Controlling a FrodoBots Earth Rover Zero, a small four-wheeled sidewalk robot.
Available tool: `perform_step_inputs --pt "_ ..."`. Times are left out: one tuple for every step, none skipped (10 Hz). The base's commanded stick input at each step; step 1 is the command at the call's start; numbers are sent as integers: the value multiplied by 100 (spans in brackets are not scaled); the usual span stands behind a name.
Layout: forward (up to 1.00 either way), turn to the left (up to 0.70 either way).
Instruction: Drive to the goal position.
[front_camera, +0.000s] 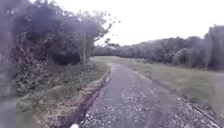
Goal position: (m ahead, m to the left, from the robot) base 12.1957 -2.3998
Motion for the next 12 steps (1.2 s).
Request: perform_step_inputs --pt "70 0" --pt "70 0" --pt "70 0" --pt "70 0" --pt "70 0" --pt "70 -18" --pt "70 -31" --pt "70 -35" --pt "70 -35" --pt "70 -35" --pt "70 -35" --pt "70 0"
